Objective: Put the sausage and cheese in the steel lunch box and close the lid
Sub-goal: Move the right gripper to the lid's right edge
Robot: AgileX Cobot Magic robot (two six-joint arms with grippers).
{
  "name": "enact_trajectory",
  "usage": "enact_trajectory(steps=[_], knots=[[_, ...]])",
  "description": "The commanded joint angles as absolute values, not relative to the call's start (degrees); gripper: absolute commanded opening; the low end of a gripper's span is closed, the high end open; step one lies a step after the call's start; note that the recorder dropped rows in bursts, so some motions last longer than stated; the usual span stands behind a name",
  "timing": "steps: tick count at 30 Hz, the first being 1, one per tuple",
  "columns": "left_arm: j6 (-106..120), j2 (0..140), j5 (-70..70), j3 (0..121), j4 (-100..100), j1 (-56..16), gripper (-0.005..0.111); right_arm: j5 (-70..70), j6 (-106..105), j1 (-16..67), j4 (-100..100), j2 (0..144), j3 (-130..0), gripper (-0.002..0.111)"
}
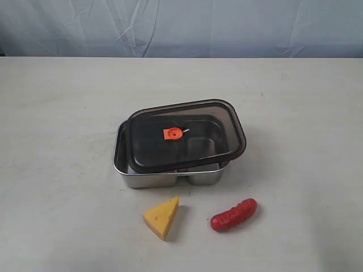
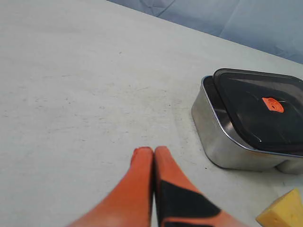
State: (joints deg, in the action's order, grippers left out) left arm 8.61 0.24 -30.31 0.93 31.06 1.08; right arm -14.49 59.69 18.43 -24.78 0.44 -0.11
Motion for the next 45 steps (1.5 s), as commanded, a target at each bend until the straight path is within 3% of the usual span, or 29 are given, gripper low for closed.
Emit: enact_trajectory(steps=[1,6,8,10,11,12,15,21,27,29,35,40,43,45], knots=[[8.6,0.0,-29.9,0.9,30.8,1.1,0.000,2.7,66.1,18.0,-13.7,0.0,0.0,-0.001],[8.6,0.0,-29.9,0.9,30.8,1.1,0.000,3.3,68.3,18.0,-6.3,0.0,0.0,-0.001],[8.6,0.0,-29.9,0.9,30.8,1.1,0.000,9.6,73.9,19.3,-3.6,0.0,0.0,-0.001],[8.6,0.0,-29.9,0.9,30.8,1.1,0.000,35.7,77.4,23.3,-27.7,0.0,-0.6,-0.001],[8.6,0.0,-29.9,0.9,30.8,1.1,0.000,34.1,79.1,23.9,-34.2,0.2,-2.9,-0.001],[8.6,0.0,-29.9,0.9,30.8,1.1,0.000,19.0,89.6,24.4,-48.5,3.2,-8.1,-0.001],[8.6,0.0,-29.9,0.9,30.8,1.1,0.000,0.4,113.4,25.4,-81.3,15.2,-15.2,-0.001],[8.6,0.0,-29.9,0.9,30.8,1.1,0.000,15.9,118.2,24.2,-98.7,53.2,-30.5,-0.001],[8.6,0.0,-29.9,0.9,30.8,1.1,0.000,61.5,121.0,12.0,-99.9,84.3,-51.1,-0.001],[8.6,0.0,-29.9,0.9,30.8,1.1,0.000,69.5,121.0,8.7,-99.9,90.2,-56.1,-0.001],[8.6,0.0,-29.9,0.9,30.8,1.1,0.000,64.5,121.0,-0.7,-99.9,98.9,-57.3,-0.001],[8.6,0.0,-29.9,0.9,30.8,1.1,0.000,65.0,120.9,-1.6,-99.9,104.2,-55.5,0.000],[8.6,0.0,-29.9,0.9,30.8,1.1,0.000,63.4,119.9,-1.2,-99.9,106.9,-55.0,0.013],[8.6,0.0,-29.9,0.9,30.8,1.1,0.000,63.4,119.9,-1.2,-99.9,108.7,-55.0,0.029]])
